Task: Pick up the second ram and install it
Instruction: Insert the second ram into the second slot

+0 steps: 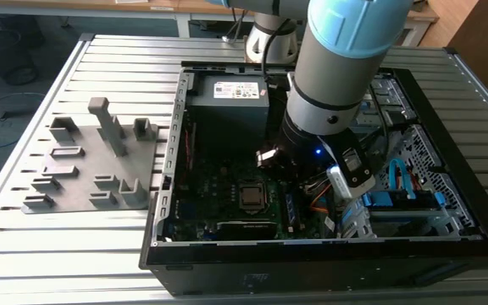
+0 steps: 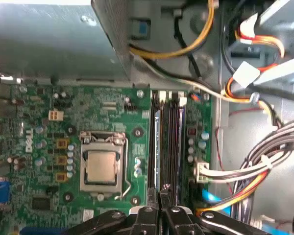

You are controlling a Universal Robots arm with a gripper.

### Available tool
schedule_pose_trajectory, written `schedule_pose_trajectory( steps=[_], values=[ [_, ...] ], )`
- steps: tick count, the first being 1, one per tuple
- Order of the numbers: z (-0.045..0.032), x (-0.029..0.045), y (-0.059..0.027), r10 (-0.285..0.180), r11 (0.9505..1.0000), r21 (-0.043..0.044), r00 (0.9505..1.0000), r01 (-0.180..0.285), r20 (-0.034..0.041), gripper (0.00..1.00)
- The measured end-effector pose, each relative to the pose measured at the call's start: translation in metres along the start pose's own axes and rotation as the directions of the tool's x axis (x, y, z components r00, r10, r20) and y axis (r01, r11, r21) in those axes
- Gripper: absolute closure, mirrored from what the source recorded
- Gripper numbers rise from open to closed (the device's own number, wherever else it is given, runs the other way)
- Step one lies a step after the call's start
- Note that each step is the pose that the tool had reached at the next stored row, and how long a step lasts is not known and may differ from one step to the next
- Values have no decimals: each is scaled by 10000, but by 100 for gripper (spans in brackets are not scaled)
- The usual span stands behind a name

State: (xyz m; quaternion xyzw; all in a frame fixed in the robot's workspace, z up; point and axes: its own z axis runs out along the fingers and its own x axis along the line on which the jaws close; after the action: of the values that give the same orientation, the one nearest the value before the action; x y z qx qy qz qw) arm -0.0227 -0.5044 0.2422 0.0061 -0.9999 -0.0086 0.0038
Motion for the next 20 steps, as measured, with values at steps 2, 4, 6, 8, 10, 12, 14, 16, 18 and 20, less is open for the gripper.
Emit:
schedule_pose_trajectory(
  steps=[2,4,6,8,10,12,14,16,18,20],
  values=[
    [8,0,-1,336,9994,1,9994,-336,6,87],
    [15,2,0,634,9980,-2,9980,-634,10,87],
    [16,3,0,634,9980,-2,9980,-634,10,87],
    [22,3,1,472,9989,-8,9989,-472,8,87],
    [26,3,3,241,9997,-8,9997,-241,4,87],
    [39,4,17,165,9999,-6,9999,-165,2,87],
    [64,3,42,163,9999,-6,9999,-163,2,87],
    [94,2,57,162,9999,-10,9999,-162,4,87],
    [118,2,61,162,9999,-7,9999,-162,2,87],
    [127,2,65,162,9999,-3,9999,-162,2,87]
  ],
)
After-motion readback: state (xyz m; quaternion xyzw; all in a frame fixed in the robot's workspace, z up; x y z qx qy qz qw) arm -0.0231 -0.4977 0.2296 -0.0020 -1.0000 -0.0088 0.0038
